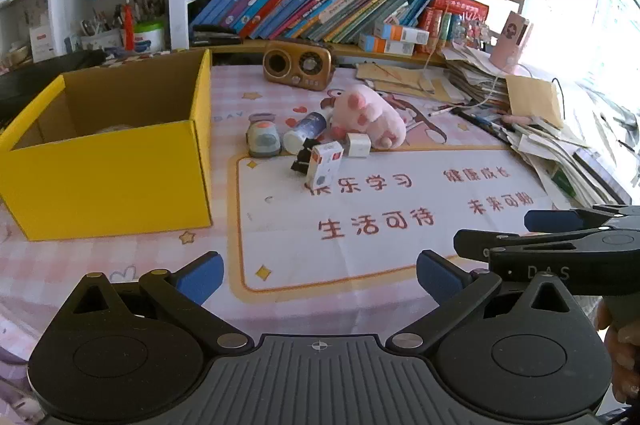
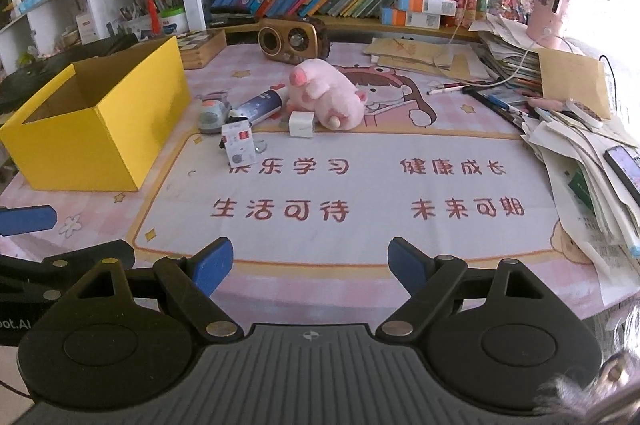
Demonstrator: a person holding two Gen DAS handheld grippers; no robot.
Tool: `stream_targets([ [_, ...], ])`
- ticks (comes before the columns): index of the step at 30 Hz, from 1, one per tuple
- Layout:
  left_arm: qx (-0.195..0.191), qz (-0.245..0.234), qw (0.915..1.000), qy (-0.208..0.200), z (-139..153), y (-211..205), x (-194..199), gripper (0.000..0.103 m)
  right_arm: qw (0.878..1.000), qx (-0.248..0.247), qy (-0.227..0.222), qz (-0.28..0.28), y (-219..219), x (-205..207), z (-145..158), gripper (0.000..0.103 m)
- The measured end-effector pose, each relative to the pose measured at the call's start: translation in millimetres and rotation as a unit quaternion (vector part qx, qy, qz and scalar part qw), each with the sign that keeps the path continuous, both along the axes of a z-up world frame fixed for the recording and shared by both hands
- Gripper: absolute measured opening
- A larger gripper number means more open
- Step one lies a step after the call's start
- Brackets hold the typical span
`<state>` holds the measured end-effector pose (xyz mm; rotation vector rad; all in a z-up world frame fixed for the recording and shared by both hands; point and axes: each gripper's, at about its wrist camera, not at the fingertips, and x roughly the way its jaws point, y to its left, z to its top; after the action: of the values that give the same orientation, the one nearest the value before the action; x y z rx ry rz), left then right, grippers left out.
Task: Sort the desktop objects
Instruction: 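Move the left tool to the white stapler box and grasp it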
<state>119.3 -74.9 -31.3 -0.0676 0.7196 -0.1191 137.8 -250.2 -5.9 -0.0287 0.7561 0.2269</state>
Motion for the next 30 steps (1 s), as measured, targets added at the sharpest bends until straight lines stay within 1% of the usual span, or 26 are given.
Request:
stream_targets([
  [8, -0.009, 0.017, 0.9998, -0.001, -3, -11, 26, 0.103, 1.0, -0.002, 0.007, 0.016, -12, 36, -2, 0.084],
  [11, 0.0, 0.033, 0.9995, 0.002, -5, -17, 37, 0.103, 1.0, -0.003, 0.009, 0.027, -16, 50, -2, 0.084],
  [17, 0.004, 0.054, 0.9985, 0.007, -7, -25, 57, 0.102, 0.999, 0.004, 0.017, 0.05, -22, 80, -6, 0.083],
  [20, 0.009, 0.064, 0.9978, 0.014, -10, -29, 67, 0.102, 0.998, 0.012, 0.02, 0.065, -22, 94, -9, 0.082],
  [21, 0.009, 0.067, 0.9976, 0.015, -11, -30, 70, 0.1, 0.997, 0.014, 0.02, 0.07, -22, 98, -9, 0.081],
  [23, 0.006, 0.074, 0.9971, 0.017, -12, -31, 76, 0.098, 0.997, 0.016, 0.017, 0.08, -19, 109, -9, 0.076],
  [26, 0.007, 0.085, 0.9962, 0.018, -15, -33, 87, 0.098, 0.996, 0.027, 0.019, 0.085, -19, 126, -11, 0.072],
  [30, 0.009, 0.095, 0.9951, 0.027, -21, -37, 100, 0.098, 0.995, 0.04, 0.025, 0.091, -21, 145, -14, 0.071],
])
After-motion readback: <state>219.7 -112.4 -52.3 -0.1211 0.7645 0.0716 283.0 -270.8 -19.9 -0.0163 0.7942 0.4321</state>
